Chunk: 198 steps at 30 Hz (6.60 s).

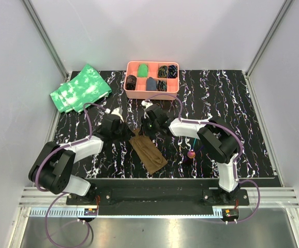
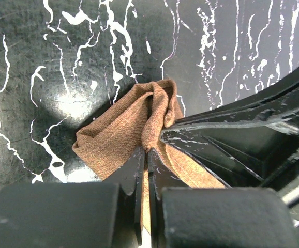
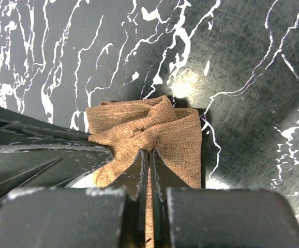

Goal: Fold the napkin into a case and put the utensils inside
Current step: Smooth out the smaller rectangle-folded napkin at the center of the board, then pick up the top corner of the smaller rectangle folded napkin from the center of the board, then grasp the top corner of the smaller rectangle folded napkin from the folded napkin.

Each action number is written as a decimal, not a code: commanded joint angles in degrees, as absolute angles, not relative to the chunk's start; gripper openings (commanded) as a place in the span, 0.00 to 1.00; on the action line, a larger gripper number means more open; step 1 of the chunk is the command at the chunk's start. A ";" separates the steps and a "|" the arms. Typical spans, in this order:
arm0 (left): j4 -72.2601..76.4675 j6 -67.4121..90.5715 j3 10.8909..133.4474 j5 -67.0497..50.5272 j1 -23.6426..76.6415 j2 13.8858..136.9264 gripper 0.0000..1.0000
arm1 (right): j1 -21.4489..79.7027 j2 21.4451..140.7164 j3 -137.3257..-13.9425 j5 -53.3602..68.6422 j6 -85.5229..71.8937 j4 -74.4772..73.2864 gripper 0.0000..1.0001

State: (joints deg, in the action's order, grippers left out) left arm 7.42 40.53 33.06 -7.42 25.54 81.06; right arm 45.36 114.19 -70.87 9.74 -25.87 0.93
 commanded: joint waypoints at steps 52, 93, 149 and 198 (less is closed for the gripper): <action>5.19 57.21 34.19 -9.75 23.56 80.86 0.00 | 45.09 113.47 -58.62 25.93 -31.29 27.60 0.49; -9.58 39.56 38.76 -1.41 26.01 72.23 0.16 | 44.56 108.02 -60.82 21.80 -31.81 16.52 0.00; -16.17 34.19 48.52 28.04 44.56 88.78 0.08 | 43.68 107.75 -56.51 24.08 -38.14 21.45 0.00; 14.95 55.64 18.11 14.76 35.07 65.67 0.00 | 46.32 114.88 -65.92 30.58 -33.04 8.26 0.18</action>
State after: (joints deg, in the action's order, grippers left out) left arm 13.78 54.70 19.59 13.72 35.18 69.04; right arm 46.46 119.04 -67.16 27.62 -33.71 12.99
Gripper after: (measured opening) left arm 0.004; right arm 0.093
